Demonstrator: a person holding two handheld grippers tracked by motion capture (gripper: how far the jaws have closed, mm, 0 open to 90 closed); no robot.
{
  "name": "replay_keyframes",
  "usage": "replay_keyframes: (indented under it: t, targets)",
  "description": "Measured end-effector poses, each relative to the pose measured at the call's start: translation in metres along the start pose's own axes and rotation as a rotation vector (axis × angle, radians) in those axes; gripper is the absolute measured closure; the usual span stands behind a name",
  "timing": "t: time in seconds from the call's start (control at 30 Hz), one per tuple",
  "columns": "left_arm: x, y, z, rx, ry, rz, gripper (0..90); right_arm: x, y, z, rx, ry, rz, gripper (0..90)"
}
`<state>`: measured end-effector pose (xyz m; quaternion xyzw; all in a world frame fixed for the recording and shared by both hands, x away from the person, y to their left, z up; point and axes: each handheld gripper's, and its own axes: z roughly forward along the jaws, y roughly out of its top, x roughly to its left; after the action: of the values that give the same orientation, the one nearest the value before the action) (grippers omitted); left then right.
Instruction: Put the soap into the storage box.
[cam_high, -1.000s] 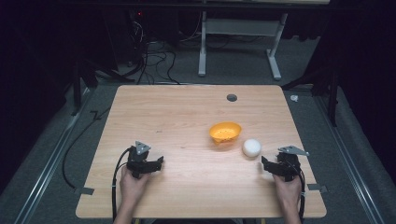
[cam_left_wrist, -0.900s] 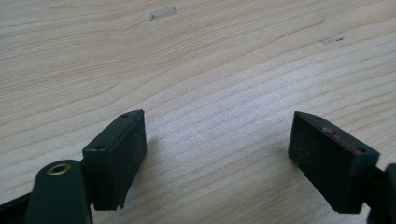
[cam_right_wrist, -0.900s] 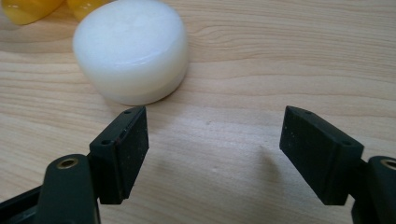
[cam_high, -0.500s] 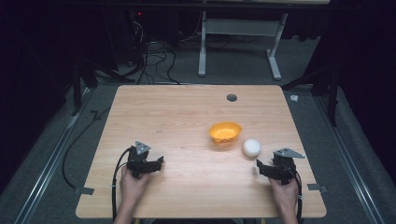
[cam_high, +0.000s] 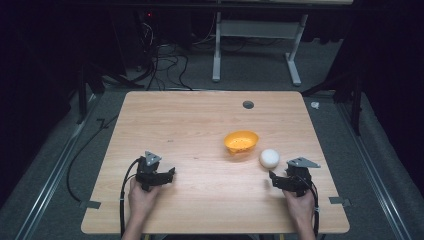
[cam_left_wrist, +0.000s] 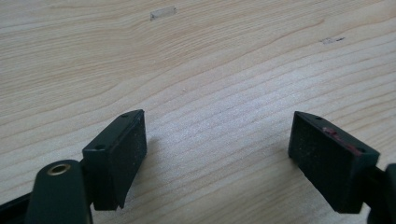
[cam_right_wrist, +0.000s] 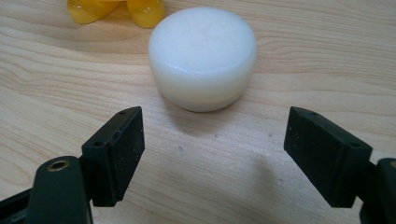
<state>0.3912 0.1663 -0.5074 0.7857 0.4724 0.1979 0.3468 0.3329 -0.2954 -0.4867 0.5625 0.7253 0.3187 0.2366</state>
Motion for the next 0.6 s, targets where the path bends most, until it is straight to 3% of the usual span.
replay_keyframes:
  t: [0.6]
  targets:
    - [0.0,0.0,0.0,0.001,0.0,0.0,19.9,0.008,0.015,0.013,0.01,0.02,-0.019,16.2]
